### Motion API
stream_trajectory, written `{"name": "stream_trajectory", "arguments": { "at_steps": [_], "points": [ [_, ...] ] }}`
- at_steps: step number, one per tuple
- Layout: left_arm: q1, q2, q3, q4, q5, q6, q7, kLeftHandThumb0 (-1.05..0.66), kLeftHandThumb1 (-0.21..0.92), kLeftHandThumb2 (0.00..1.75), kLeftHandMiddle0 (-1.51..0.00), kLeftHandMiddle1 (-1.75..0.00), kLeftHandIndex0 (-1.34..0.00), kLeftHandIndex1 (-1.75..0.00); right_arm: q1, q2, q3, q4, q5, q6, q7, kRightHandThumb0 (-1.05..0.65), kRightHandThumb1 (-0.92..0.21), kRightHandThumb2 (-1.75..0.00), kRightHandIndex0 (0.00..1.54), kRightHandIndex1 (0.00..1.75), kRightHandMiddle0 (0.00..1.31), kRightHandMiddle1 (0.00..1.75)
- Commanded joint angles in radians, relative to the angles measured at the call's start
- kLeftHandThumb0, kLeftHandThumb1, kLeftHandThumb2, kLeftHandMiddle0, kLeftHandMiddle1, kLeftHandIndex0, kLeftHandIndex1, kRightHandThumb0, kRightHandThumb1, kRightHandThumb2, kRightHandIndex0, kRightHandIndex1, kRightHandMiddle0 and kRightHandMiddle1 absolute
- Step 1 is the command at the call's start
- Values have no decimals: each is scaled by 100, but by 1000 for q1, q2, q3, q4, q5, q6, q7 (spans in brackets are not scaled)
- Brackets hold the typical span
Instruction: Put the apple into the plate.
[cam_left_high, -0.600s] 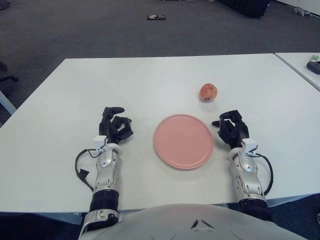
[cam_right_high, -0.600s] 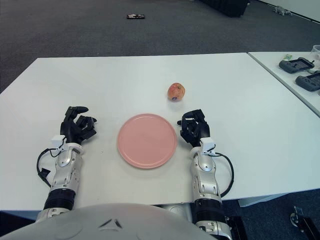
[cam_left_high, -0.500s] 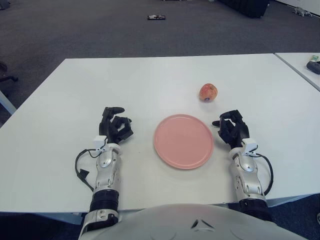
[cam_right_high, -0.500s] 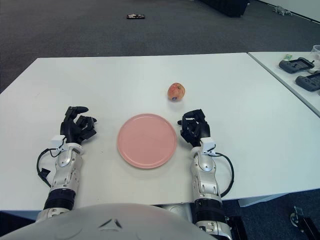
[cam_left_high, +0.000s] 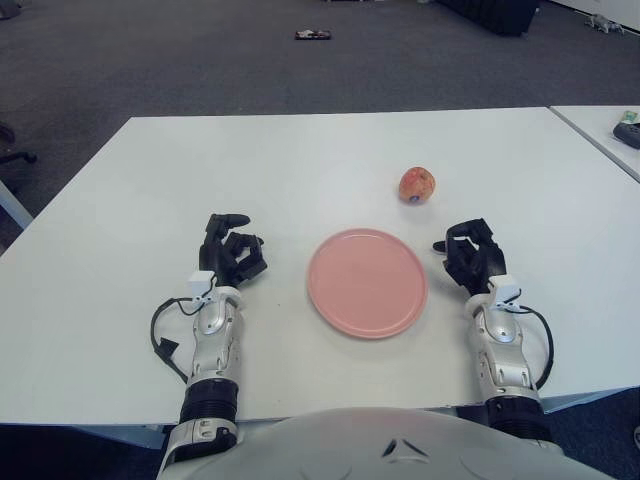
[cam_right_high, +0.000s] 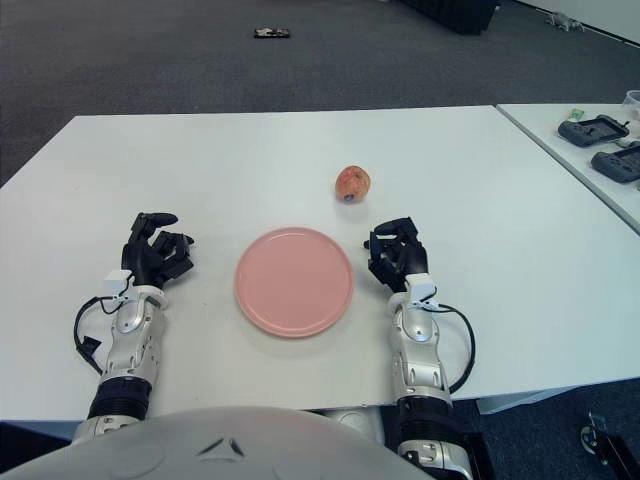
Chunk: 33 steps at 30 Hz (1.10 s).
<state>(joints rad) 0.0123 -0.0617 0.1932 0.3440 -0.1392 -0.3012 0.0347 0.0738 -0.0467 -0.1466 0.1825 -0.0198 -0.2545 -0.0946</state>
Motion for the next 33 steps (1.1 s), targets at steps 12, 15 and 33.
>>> {"name": "stream_trajectory", "arguments": {
  "at_steps": [12,15,33],
  "points": [
    [15,-6,-5,32,-9,28,-4,-1,36,128,-55,-175,-39,-173,-151,-77,-43,65,-17,-57,-28,-35,-92,-53,46,117,19,175],
    [11,-7,-5,39,-11,19,-7,-1,37,127,-54,-175,-39,-172,-189,-89,-33,60,-14,-95,-9,-35,-92,-53,41,113,19,175],
    [-9,-7,-4,66,-5,19,9,-1,44,118,-48,-175,-32,-174,-403,-299,89,106,-257,46,74,-65,-75,-77,1,65,0,77]
  ]
}}
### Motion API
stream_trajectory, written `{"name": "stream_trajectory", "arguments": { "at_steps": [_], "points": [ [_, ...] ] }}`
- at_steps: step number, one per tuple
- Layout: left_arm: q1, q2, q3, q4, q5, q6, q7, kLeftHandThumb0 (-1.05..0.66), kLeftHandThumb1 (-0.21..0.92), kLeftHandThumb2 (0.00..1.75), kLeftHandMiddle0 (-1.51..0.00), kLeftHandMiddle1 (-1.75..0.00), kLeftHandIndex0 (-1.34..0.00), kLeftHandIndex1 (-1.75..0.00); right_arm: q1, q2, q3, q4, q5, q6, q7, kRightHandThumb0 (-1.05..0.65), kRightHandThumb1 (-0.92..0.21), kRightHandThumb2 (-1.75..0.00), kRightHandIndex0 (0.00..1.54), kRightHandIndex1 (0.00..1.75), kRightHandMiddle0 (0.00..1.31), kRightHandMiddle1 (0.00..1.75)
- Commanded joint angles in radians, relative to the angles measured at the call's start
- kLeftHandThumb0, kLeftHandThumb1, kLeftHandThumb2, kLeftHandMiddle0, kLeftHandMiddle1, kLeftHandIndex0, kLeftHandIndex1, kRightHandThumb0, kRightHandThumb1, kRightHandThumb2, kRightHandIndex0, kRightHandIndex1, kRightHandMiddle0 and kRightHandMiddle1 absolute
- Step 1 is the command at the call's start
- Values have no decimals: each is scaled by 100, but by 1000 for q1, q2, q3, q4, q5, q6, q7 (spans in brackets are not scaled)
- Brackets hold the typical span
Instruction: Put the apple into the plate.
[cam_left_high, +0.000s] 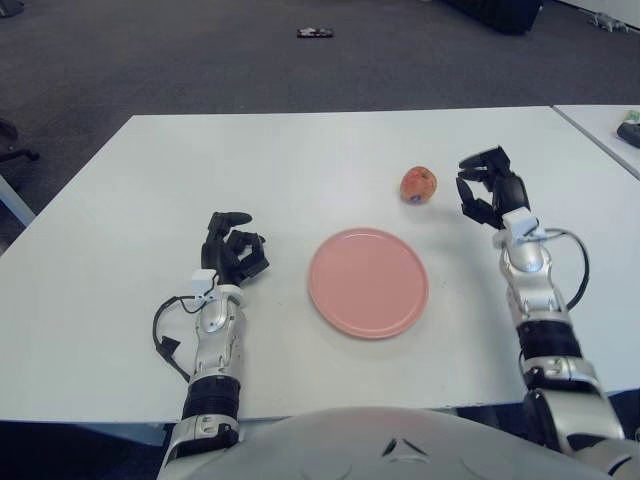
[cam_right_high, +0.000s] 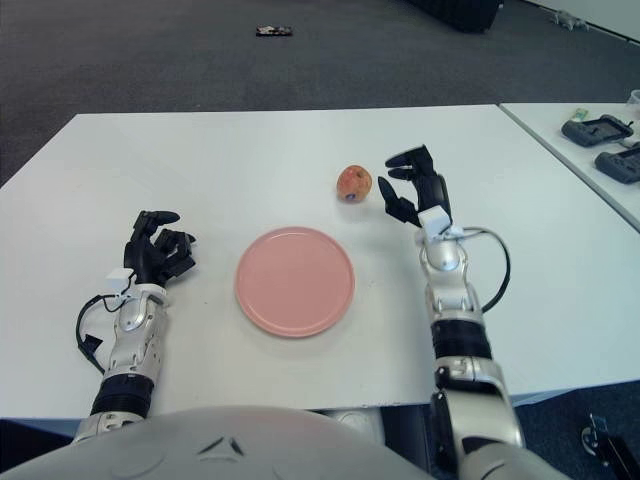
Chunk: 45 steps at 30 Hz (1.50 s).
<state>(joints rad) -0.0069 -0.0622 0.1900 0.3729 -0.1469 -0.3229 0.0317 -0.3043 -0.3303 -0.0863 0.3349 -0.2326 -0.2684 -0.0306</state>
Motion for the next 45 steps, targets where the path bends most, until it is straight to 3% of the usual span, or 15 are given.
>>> {"name": "stream_trajectory", "arguments": {
  "at_steps": [1,5,10,16,30,37,45],
  "points": [
    [9,-8,-1,37,2,40,13,-1,44,119,-49,-175,-32,-174,-35,-24,40,-46,-62,74,13,-67,-75,-76,0,59,0,72],
    [8,-12,-1,37,1,37,16,-1,45,118,-48,-175,-32,-175,-68,-53,76,-14,-119,81,7,-73,-74,-70,0,37,0,57],
    [8,-15,-2,35,2,37,16,-1,47,116,-48,-175,-30,-175,-131,-80,118,77,-158,57,5,-82,-73,-64,0,8,0,26],
    [9,-16,-1,40,-4,21,5,-1,38,126,-55,-175,-37,-173,-238,-102,185,228,-199,69,45,-95,-72,-53,0,1,0,3],
    [11,-21,0,37,4,22,20,-1,38,126,-55,-175,-36,-173,-392,-125,300,421,-246,66,155,-102,-67,-38,0,0,0,0],
    [16,-22,-3,32,8,23,25,-1,48,114,-47,-175,-28,-175,-465,-109,350,537,-270,73,170,-92,-61,-35,0,0,0,0],
    [19,-22,-2,30,5,21,21,-1,37,128,-55,-175,-36,-175,-585,-54,419,763,-315,65,112,-91,-60,-37,0,0,0,0]
  ]
}}
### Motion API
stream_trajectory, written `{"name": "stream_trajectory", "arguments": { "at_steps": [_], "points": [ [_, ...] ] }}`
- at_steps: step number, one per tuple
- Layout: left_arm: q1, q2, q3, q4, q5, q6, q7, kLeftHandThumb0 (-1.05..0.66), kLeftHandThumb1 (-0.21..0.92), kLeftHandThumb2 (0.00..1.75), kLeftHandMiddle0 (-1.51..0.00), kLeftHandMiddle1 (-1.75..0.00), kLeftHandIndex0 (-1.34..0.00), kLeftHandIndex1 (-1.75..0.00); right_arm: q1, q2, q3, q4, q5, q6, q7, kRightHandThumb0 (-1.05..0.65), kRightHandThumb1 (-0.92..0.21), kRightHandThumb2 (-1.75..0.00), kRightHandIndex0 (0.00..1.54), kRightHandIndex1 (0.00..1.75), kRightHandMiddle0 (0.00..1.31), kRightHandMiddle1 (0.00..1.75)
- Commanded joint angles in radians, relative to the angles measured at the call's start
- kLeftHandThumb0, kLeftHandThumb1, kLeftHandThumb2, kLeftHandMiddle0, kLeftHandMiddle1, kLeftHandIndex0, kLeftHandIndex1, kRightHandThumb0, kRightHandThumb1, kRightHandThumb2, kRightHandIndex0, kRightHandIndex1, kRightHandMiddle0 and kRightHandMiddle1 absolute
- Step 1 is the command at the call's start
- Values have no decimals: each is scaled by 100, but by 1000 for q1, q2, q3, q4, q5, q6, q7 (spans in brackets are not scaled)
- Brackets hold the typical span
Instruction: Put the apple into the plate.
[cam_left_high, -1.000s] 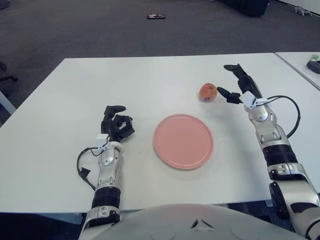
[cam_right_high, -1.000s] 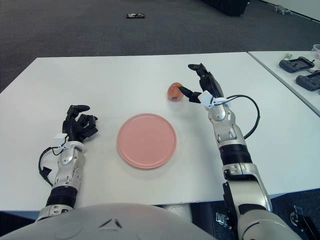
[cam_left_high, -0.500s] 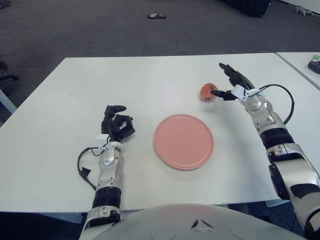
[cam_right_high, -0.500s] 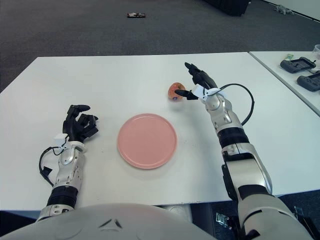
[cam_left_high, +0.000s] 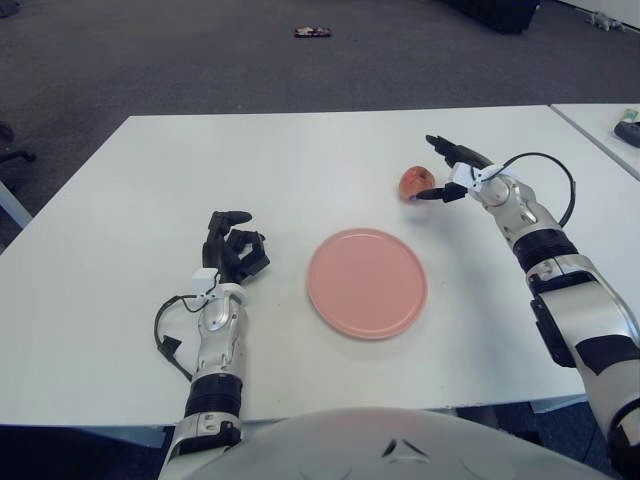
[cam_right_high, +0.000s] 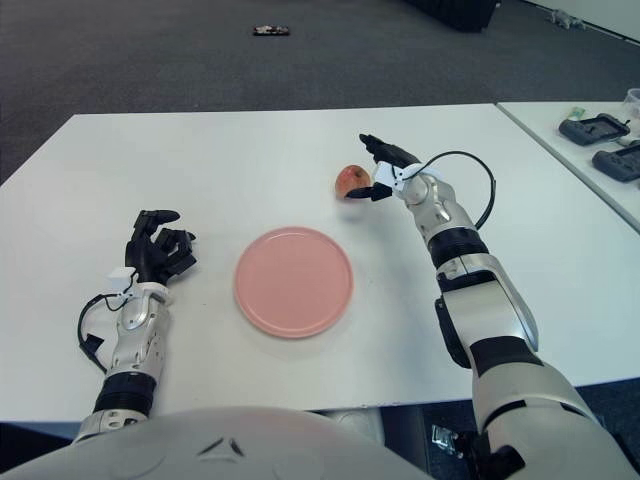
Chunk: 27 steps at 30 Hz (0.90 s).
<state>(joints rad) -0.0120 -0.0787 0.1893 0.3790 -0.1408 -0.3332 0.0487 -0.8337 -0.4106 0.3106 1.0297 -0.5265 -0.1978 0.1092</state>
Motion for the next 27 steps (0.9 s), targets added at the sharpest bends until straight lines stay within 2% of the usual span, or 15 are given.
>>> {"name": "stream_trajectory", "arguments": {
  "at_steps": [1,8,17,27],
  "points": [
    [25,-5,-1,24,-3,31,3,-1,36,128,-56,-175,-36,-175,-64,30,28,84,-24,-8,-34,-91,-60,-37,0,0,0,0],
    [28,-5,0,18,-4,36,3,-1,34,130,-57,-175,-40,-173,-103,49,58,162,-33,-22,-58,-95,-61,-38,0,0,0,0],
    [34,-10,4,8,-16,39,1,-1,38,125,-54,-175,-39,-170,-155,92,109,250,-69,6,-87,-98,-65,-39,0,0,0,0],
    [41,-18,9,2,-23,44,5,-1,38,124,-54,-175,-40,-169,-178,135,124,292,-80,37,-119,-104,-75,-33,0,0,0,0]
  ]
}}
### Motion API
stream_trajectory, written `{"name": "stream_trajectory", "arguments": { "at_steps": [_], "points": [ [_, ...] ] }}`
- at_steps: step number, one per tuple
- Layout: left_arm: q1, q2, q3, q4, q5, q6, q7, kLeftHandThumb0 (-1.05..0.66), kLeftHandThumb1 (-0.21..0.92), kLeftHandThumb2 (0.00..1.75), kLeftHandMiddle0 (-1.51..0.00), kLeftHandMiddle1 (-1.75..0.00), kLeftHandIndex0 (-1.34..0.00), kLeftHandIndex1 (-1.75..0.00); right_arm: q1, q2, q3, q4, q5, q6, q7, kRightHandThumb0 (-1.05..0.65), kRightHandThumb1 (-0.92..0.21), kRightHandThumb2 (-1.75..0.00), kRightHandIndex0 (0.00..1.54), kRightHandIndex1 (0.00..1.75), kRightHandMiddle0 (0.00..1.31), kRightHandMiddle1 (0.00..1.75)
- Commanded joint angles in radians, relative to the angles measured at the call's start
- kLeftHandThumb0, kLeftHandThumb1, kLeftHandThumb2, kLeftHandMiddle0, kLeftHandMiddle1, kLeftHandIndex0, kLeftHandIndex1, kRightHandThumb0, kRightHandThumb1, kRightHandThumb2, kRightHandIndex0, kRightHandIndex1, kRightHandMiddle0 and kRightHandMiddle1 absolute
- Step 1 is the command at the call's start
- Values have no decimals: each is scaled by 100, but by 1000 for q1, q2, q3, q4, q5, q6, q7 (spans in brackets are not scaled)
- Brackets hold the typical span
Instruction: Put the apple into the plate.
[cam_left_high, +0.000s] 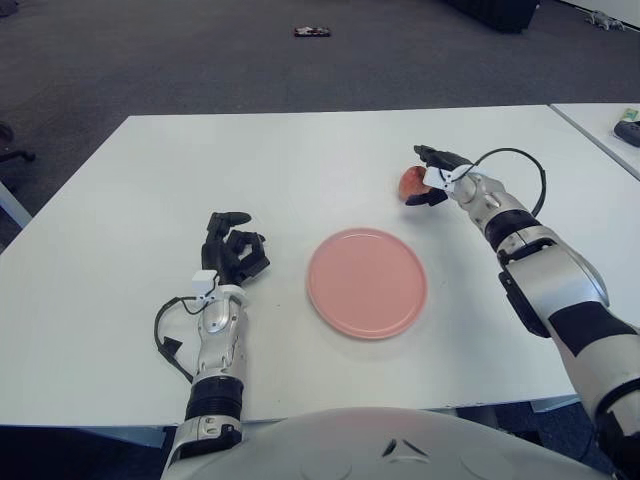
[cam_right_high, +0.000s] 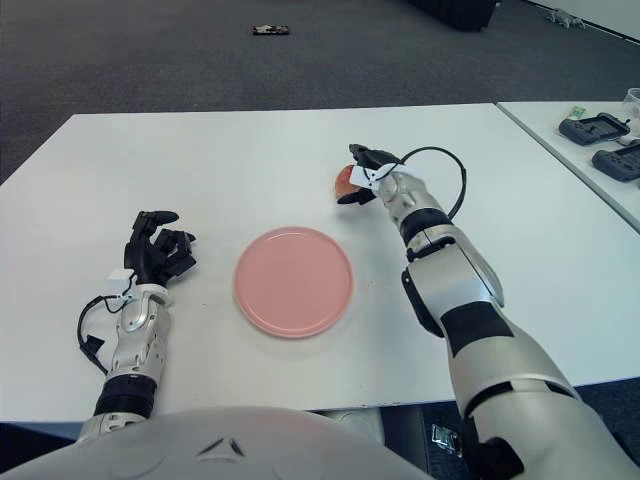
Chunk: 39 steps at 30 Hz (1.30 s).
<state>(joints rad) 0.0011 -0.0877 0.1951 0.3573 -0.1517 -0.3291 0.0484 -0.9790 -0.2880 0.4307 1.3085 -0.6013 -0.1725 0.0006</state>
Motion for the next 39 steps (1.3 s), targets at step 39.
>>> {"name": "stream_trajectory", "arguments": {
  "at_steps": [39],
  "points": [
    [67,-7,2,-22,21,49,36,-1,44,118,-49,-173,-33,-174,5,131,-11,74,-5,101,-25,-96,-81,-34,0,0,0,0]
  ]
}}
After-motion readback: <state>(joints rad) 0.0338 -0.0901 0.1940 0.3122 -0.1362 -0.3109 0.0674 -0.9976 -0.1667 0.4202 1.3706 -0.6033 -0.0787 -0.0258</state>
